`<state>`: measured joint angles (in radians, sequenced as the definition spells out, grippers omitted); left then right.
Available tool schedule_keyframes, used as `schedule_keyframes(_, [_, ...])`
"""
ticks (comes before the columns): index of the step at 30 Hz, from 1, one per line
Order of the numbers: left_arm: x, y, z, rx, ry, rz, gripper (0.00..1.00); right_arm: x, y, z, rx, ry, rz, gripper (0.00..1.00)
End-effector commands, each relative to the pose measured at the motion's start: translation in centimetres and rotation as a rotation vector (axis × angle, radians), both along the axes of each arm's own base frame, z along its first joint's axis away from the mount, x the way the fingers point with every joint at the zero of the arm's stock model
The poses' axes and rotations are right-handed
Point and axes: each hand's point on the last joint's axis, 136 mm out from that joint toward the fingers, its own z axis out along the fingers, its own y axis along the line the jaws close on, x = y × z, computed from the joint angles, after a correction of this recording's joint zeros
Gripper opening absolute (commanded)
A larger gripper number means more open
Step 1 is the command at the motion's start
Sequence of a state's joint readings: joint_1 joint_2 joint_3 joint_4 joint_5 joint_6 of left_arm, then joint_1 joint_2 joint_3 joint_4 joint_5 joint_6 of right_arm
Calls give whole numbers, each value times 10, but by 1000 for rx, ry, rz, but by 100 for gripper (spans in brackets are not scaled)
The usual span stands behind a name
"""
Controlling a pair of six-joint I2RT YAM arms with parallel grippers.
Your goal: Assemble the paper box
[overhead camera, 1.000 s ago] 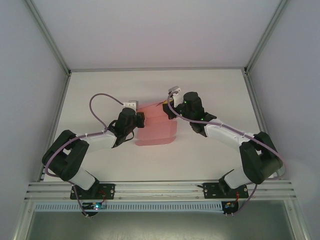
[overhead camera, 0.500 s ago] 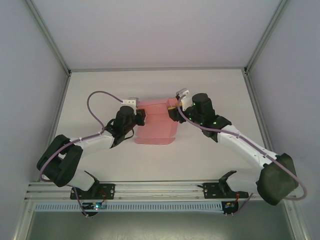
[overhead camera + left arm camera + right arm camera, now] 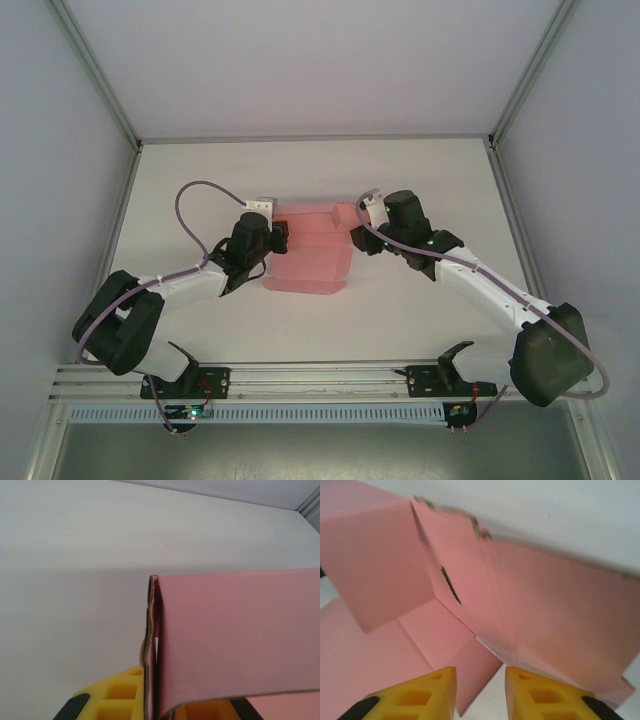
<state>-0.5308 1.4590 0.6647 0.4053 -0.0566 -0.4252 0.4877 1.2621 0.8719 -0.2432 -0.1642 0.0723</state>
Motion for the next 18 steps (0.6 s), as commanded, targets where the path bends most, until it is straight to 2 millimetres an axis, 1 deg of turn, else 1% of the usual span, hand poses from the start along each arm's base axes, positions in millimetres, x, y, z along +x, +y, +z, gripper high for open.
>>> schedule_keyframes(1, [6,-5,32,-22,-83,-3,0,1,-13,-13,-39,63,-42,32])
schedule_keyframes(3, [6,-5,34,-23,-86,-3,0,-1,-7,-16,-21,86,-23,32])
schedule_keyframes(6, [6,-6,33,-27,-83,-9,0,2,-1,-19,-7,101,-7,32])
schedule_keyframes(8, [6,-8,32,-29,-78,-17,0,4,5,-17,19,93,16,27])
schedule_keyframes(11, [7,-10,26,-27,-62,-26,0,6,21,-6,100,72,68,26])
schedule_keyframes(14, [9,-10,16,-12,-35,-15,0,7,36,9,190,59,108,26])
schedule_keyframes(18, [13,-12,5,-5,-10,-10,0,3,48,21,259,57,148,27])
